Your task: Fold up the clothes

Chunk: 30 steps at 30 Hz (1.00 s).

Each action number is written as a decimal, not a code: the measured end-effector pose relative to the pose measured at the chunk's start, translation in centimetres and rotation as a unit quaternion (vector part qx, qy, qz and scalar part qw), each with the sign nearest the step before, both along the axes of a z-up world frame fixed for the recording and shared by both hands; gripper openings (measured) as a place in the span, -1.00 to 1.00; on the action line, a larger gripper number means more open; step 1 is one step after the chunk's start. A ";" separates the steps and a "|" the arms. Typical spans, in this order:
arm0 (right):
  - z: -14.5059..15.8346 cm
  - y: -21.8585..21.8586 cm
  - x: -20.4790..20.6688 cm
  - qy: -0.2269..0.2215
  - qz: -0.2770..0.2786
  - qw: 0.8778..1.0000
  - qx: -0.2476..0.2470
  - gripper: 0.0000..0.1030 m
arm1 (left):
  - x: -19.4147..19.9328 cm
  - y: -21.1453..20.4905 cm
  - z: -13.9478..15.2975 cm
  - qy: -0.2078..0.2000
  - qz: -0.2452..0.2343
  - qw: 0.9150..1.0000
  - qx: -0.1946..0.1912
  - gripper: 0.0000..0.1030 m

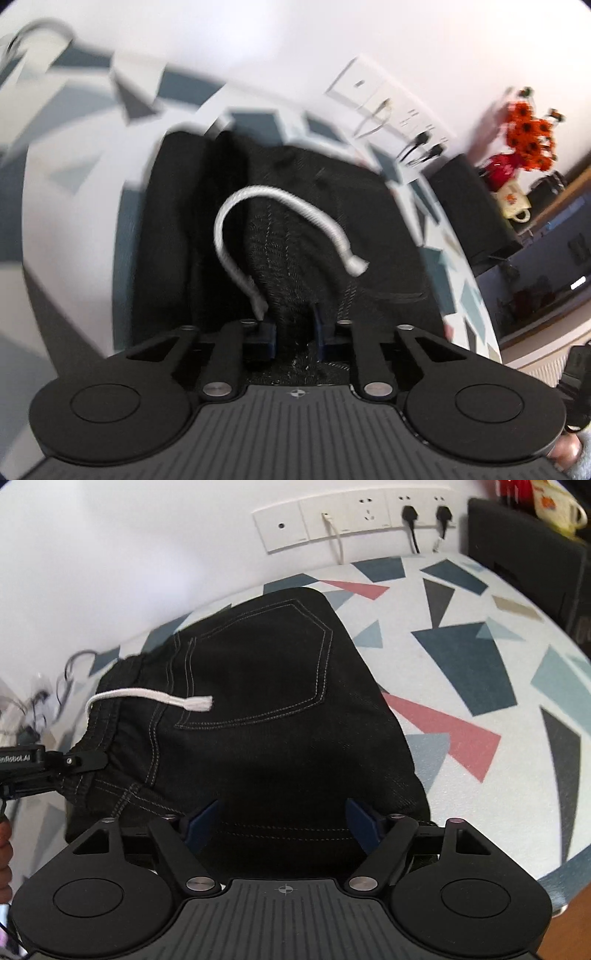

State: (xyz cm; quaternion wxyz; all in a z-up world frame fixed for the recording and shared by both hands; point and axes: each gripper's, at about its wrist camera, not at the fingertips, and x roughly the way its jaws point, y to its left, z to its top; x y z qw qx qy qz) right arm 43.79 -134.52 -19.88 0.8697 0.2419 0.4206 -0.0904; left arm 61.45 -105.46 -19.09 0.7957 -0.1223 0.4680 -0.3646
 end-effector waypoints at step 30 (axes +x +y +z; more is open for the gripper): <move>0.0 0.9 0.2 -0.023 -0.017 0.997 -0.076 0.98 | -3.7 5.8 -4.5 0.056 0.045 0.995 0.074 0.90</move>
